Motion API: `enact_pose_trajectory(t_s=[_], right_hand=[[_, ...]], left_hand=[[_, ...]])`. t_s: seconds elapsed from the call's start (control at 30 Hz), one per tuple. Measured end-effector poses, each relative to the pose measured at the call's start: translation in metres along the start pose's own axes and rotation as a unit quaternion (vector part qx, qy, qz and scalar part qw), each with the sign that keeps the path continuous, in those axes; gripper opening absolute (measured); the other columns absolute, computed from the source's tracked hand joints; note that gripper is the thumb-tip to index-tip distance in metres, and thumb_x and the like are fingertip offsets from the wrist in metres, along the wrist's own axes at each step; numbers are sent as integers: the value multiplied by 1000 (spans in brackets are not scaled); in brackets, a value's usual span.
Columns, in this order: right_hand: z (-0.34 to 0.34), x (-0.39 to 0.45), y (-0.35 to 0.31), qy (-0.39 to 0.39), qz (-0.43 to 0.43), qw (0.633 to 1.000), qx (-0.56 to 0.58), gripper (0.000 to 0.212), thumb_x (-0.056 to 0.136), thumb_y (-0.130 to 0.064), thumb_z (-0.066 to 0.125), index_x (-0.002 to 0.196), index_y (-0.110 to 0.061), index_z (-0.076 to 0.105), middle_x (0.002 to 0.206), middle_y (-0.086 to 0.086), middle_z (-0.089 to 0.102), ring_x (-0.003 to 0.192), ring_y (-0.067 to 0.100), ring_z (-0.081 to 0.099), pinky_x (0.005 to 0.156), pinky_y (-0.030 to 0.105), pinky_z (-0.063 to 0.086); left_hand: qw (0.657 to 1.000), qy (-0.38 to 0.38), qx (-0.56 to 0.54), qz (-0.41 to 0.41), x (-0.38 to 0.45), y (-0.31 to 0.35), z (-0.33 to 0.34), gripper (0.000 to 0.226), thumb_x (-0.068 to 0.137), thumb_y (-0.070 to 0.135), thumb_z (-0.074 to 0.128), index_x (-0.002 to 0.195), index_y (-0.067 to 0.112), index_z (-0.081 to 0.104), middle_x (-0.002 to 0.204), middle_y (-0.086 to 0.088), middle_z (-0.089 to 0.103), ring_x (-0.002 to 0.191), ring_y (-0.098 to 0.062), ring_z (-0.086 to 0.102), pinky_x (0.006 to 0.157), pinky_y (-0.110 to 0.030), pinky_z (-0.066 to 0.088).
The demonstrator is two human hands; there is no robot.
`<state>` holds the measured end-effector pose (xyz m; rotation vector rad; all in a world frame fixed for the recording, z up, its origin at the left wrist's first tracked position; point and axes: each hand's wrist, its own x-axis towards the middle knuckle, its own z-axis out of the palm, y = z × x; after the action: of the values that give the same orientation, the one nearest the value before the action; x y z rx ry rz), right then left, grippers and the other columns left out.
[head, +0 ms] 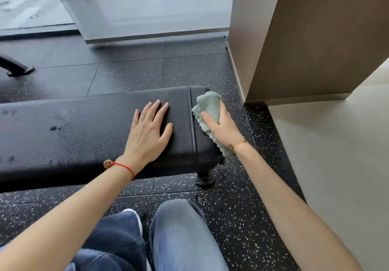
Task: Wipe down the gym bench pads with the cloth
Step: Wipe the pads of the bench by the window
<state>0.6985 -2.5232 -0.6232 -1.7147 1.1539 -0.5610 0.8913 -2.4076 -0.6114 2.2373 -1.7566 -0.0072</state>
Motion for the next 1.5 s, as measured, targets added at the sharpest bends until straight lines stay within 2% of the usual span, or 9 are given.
enact_pose_trajectory(t_s=[0.1,0.3,0.47,0.67,0.8,0.9,1.03,1.3,1.5], right_hand=[[2,-23,12,-11,-26,999,-16,76,89,-59,52,150,-27,20,140,5,44,119,22,52,102,46,45],[-2,51,-17,-15,17,1000,14,67,90,-54,57,144,-23,31,133,4,53,119,23,53,104,46,44],[2,-26,8,-20,5,999,44,78,86,-64,51,150,-33,18,127,9,55,98,21,61,83,42,57],[4,-23,9,-8,-42,999,19,77,91,-59,50,153,-28,16,139,3,48,109,18,60,90,40,56],[-5,39,-15,-36,-48,996,-68,77,98,-49,44,156,-18,4,161,3,16,142,26,31,115,47,30],[-9,24,-8,-39,-99,987,-125,65,103,-41,36,157,-19,5,164,2,6,149,24,15,120,46,18],[-17,-33,1,-73,-216,954,-196,59,104,-40,33,156,-22,11,164,-4,7,150,11,-6,124,40,1],[39,-59,-35,-151,-385,816,-405,65,100,-54,17,154,-19,22,162,2,17,151,19,7,123,39,2],[77,-46,-63,-163,-387,819,-392,71,96,-60,31,154,-20,21,163,-2,15,150,12,2,124,37,4]], left_hand=[[1000,10,8,-4,0,1,1,66,92,51,24,152,24,29,159,-2,26,149,-21,15,122,-48,8],[1000,8,4,-7,-1,2,0,66,93,51,24,152,24,28,160,-1,24,150,-19,13,122,-48,7],[1000,11,6,-7,-1,2,1,66,92,52,23,152,24,29,159,-2,26,149,-20,15,122,-48,7],[1000,15,9,-9,-1,3,0,67,91,52,24,151,23,30,159,-2,28,149,-21,16,122,-48,7],[1000,18,6,-15,-1,4,-1,67,90,52,26,150,25,33,158,-1,30,148,-20,19,122,-46,9],[999,28,-4,-23,0,4,-3,64,90,50,33,148,24,37,156,0,34,146,-20,23,122,-45,12],[998,38,-35,-30,0,3,-7,58,91,42,37,143,18,45,152,-4,41,143,-21,30,121,-45,17],[997,64,-23,-45,-41,-89,-53,57,87,40,37,138,17,50,143,-4,50,137,-24,40,118,-49,22],[991,65,38,-113,-72,-193,-82,62,85,43,34,134,10,52,139,-13,52,131,-32,45,113,-51,29]])
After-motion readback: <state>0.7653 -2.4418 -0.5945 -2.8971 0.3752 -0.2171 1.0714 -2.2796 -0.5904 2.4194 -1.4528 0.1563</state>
